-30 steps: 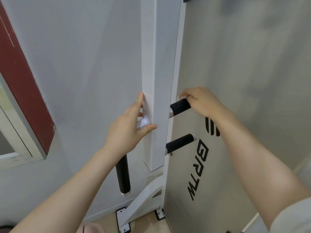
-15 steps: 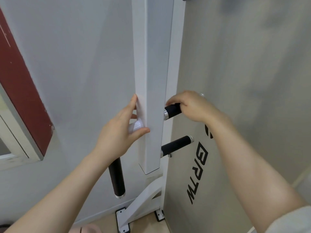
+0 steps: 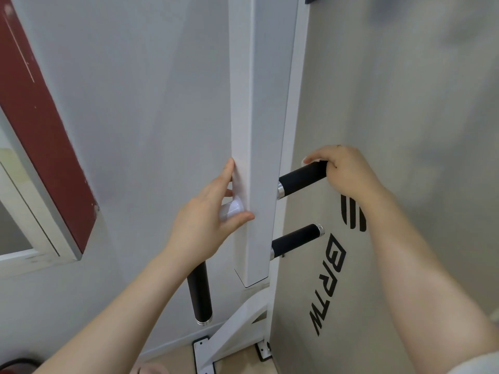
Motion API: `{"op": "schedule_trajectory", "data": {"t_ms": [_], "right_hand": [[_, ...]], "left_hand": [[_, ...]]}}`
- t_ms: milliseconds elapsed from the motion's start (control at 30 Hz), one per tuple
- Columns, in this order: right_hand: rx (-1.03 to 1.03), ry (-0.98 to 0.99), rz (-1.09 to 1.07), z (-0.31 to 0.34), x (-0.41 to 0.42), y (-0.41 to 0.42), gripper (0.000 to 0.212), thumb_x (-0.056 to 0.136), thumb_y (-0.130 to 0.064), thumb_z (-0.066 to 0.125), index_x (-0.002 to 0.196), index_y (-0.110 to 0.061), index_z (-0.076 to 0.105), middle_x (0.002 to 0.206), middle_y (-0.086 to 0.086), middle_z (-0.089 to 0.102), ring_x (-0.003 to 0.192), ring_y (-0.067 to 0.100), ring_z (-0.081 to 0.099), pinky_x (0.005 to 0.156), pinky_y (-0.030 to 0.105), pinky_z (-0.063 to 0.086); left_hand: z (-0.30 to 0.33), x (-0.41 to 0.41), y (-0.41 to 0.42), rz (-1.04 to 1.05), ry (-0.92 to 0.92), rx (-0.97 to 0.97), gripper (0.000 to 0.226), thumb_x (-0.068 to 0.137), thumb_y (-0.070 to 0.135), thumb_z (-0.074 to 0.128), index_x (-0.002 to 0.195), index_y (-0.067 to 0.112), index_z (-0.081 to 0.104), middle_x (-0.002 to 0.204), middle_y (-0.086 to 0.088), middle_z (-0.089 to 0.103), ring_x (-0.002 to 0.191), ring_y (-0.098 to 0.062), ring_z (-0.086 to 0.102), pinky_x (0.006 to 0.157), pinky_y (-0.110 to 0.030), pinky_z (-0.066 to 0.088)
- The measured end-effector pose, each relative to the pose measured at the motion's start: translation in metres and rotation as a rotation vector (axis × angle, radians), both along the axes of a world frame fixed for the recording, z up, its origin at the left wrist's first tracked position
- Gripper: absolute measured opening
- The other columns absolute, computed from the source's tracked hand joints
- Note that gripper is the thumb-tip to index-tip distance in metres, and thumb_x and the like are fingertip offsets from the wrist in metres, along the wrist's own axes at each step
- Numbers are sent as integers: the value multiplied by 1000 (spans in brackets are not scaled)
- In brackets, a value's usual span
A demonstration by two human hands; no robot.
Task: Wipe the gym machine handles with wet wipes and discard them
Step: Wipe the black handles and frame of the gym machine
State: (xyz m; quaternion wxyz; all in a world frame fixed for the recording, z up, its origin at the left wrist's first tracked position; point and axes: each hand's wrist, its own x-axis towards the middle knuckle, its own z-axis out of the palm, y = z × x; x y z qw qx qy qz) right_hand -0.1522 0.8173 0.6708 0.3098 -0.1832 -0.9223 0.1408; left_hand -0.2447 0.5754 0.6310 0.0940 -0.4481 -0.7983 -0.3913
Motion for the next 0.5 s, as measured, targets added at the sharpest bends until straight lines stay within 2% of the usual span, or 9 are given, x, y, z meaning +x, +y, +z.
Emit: {"op": "schedule_trajectory", "data": {"t_ms": [67,200,267,300,333,400,433,500], "right_hand": [[-129,33,-46,1,-2,0,50,85,10,31,103,-16,69,97,-1,59,93,16,51,79,21,37],[-759,311,-39,7,-8,3,22,87,-8,55,79,-21,70,82,-5,65,91,16,59,80,23,43],[-914,443,17,5,-5,-6,10,78,-11,66,78,-15,74,86,-2,72,89,15,65,87,24,48],[-1003,517,50,2,-3,-12,10,73,-7,68,79,-12,75,93,1,73,91,17,66,90,27,50],[-1113,595,100,0,0,-18,17,66,0,67,78,-9,74,99,6,72,92,22,66,92,30,51],[-1346,756,165,-6,-2,-21,36,47,12,62,78,-5,70,98,14,69,91,26,62,93,34,50],[-1461,833,162,-11,-4,-20,39,50,18,56,81,-5,67,98,14,67,93,27,61,92,35,51],[-1664,970,104,-26,-12,-19,39,80,20,33,96,-3,60,117,17,60,106,29,59,92,35,51]], "left_hand": [[0,0,0,-4,-6,6,88,78,35,68,146,35,11,135,16,47,114,-8,53,91,-38,48],[1,-2,0,9,-2,-13,88,79,37,67,146,36,10,134,13,49,115,-12,53,91,-38,48],[1,-3,0,18,7,-17,88,79,38,66,146,35,10,133,12,50,114,-14,53,90,-39,48],[1,-3,-1,24,11,-23,88,79,38,66,146,35,9,133,12,50,114,-15,54,89,-39,48],[1,-4,-1,28,14,-26,88,79,38,66,146,35,9,133,11,50,114,-15,53,88,-38,48],[1,-3,-2,27,21,-23,88,79,38,66,146,34,8,135,11,49,116,-14,52,88,-36,48],[1,-3,-2,25,23,-22,88,80,38,65,146,33,8,135,11,49,117,-13,52,87,-35,47],[1,-3,-2,23,26,-32,88,80,38,65,146,33,8,136,11,48,118,-13,51,86,-33,46]]}}
